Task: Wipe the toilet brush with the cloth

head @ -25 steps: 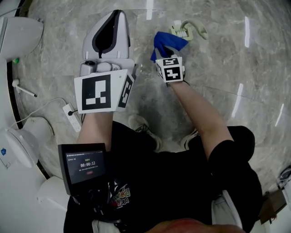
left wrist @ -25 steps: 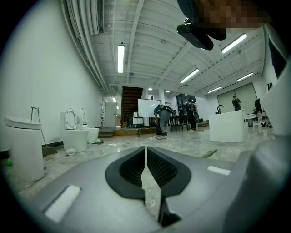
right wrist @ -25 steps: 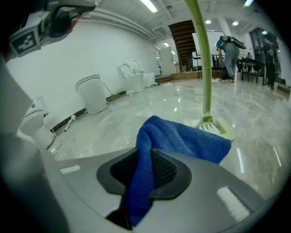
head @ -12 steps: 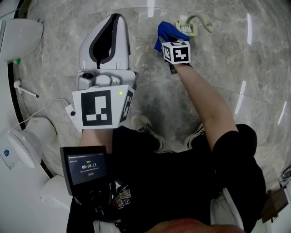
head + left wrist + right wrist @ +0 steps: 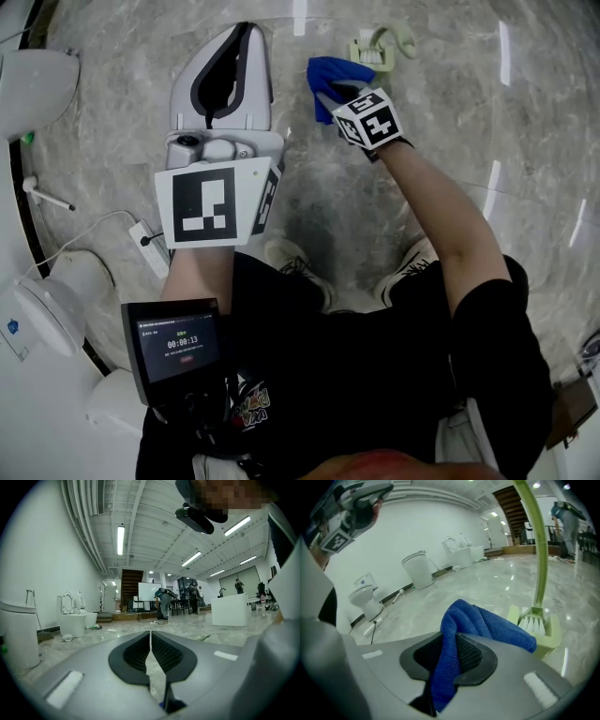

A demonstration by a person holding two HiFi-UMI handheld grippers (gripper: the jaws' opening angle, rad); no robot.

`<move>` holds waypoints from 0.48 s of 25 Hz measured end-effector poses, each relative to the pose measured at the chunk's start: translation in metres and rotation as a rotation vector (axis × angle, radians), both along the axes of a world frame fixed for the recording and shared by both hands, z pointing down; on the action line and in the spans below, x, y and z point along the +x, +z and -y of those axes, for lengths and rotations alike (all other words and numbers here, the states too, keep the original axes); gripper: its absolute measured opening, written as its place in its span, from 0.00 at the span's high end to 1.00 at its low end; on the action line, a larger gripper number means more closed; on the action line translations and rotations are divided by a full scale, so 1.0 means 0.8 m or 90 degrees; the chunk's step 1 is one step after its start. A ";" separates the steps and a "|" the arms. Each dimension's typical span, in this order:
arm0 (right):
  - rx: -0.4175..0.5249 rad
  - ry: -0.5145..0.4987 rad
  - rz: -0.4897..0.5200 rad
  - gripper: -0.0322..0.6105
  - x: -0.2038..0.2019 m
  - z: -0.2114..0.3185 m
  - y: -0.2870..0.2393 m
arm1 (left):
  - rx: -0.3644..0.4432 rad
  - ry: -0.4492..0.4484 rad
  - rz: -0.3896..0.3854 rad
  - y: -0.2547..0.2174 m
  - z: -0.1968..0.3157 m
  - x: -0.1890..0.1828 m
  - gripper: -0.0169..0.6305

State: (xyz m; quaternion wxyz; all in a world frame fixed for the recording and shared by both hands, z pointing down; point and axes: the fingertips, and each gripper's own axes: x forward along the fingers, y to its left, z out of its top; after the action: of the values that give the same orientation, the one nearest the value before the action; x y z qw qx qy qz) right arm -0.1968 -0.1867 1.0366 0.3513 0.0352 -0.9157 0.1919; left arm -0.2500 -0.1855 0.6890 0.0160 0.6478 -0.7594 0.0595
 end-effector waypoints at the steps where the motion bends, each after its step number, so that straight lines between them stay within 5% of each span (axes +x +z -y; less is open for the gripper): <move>1: 0.007 -0.043 -0.008 0.82 0.010 -0.009 -0.008 | 0.002 0.000 -0.008 0.000 0.005 0.000 0.95; 4: 0.010 -0.137 -0.022 0.82 0.052 -0.025 -0.042 | 0.005 0.006 -0.029 0.000 0.016 0.004 0.95; 6: 0.003 -0.139 -0.017 0.82 0.085 -0.018 -0.065 | 0.000 0.013 -0.030 0.002 0.021 0.007 0.95; 12: 0.025 0.012 -0.027 0.83 0.181 0.066 -0.083 | -0.011 0.011 -0.037 0.005 0.029 0.008 0.95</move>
State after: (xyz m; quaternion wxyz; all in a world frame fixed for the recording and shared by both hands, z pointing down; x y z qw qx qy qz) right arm -0.0518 -0.2394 0.9698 0.3679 0.0550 -0.9113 0.1766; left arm -0.2439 -0.2083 0.6933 0.0431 0.6553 -0.7526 0.0473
